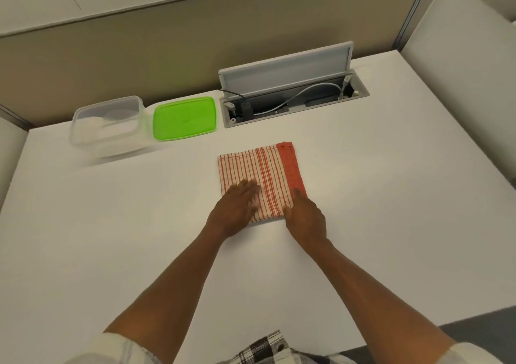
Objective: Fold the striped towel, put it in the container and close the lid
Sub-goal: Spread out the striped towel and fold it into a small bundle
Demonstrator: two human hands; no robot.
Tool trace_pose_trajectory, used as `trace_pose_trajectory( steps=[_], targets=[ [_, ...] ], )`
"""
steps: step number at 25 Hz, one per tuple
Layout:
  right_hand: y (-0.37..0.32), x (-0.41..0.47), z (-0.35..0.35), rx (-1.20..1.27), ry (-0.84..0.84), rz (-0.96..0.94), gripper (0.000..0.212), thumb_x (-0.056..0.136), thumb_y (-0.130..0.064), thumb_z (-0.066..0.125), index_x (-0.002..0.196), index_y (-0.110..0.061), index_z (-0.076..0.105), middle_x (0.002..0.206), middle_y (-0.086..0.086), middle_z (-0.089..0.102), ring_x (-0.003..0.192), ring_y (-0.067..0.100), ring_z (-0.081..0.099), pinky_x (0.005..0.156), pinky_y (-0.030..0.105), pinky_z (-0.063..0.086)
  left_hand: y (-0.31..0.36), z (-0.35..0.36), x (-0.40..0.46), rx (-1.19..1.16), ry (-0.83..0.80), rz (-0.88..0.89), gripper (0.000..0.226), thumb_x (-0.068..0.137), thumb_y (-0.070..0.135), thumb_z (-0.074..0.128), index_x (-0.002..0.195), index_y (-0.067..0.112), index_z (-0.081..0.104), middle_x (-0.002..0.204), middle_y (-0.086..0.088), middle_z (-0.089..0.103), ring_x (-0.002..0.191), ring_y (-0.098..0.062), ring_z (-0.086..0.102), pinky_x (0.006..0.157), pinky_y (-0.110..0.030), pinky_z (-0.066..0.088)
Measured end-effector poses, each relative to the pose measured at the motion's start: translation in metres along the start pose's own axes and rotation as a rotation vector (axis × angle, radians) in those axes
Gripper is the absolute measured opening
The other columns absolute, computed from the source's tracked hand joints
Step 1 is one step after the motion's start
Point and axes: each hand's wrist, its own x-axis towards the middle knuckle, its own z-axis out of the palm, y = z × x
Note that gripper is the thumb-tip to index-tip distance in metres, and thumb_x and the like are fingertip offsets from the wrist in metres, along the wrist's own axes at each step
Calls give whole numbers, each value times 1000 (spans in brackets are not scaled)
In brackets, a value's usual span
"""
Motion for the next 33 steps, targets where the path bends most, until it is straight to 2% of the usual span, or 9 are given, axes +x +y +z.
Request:
trace_pose_trajectory(
  steps=[4, 7, 11, 16, 21, 24, 26, 30, 33],
  targets=[
    [-3, -8, -9, -165, 97, -265, 40, 87, -30, 69, 122, -17, 55, 117, 3, 64, 91, 21, 66, 78, 37, 58, -4, -3, -48, 84, 106, 17, 53, 97, 45, 49, 144, 21, 44, 156, 1, 37, 146, -19, 29, 120, -40, 19],
    [4, -6, -14, -324, 89, -384, 38, 79, -32, 76, 111, -18, 61, 109, 3, 63, 89, 22, 58, 76, 36, 51, -9, -1, -65, 117, 103, 5, 51, 92, 45, 56, 136, 19, 51, 150, 0, 46, 138, -21, 42, 116, -41, 33],
    [17, 0, -18, -455, -34, -388, 31, 78, -28, 74, 105, -17, 65, 108, 2, 65, 98, 25, 57, 86, 40, 46, -13, -1, -66, 113, 87, -30, 45, 91, 36, 61, 131, 18, 56, 145, -1, 52, 129, -23, 52, 107, -39, 42],
    [16, 1, -27, -480, -77, -430, 19, 86, -14, 65, 105, -13, 64, 105, 6, 67, 90, 27, 63, 75, 36, 48, -10, -1, -65, 132, 79, -86, 48, 93, 28, 60, 137, 14, 51, 137, -5, 59, 115, -26, 60, 91, -40, 53],
    [17, -3, -31, -484, -63, -449, 16, 87, -12, 64, 103, -11, 65, 105, 6, 68, 90, 28, 63, 73, 36, 49, -5, -3, -63, 53, 46, -206, 35, 100, 28, 42, 132, 19, 51, 132, -5, 62, 108, -25, 65, 86, -39, 55],
    [17, -4, -31, -487, -51, -459, 16, 85, -11, 67, 102, -10, 66, 102, 7, 69, 86, 28, 64, 71, 36, 49, -5, -7, -62, -54, 48, -275, 23, 100, 28, 37, 119, 22, 48, 117, -6, 68, 82, -21, 66, 63, -29, 51],
    [17, -3, -32, -513, -55, -464, 14, 86, -10, 67, 100, -10, 66, 99, 7, 70, 82, 28, 63, 69, 36, 49, -7, -10, -60, -70, 39, -275, 19, 100, 27, 36, 116, 21, 44, 109, -8, 69, 69, -18, 59, 55, -26, 43],
    [20, -3, -33, -565, -33, -494, 15, 79, -5, 73, 92, -11, 66, 86, 7, 68, 69, 27, 60, 59, 35, 46, -7, -16, -58, -97, 22, -296, 14, 100, 26, 34, 111, 20, 41, 100, -9, 69, 68, -21, 60, 57, -34, 49],
    [21, -3, -33, -558, -25, -519, 18, 73, -5, 77, 87, -11, 66, 79, 6, 67, 63, 26, 58, 54, 33, 43, -7, -16, -57, -121, 32, -309, 14, 101, 25, 34, 111, 19, 41, 99, -9, 69, 70, -22, 62, 57, -34, 47]
  ],
)
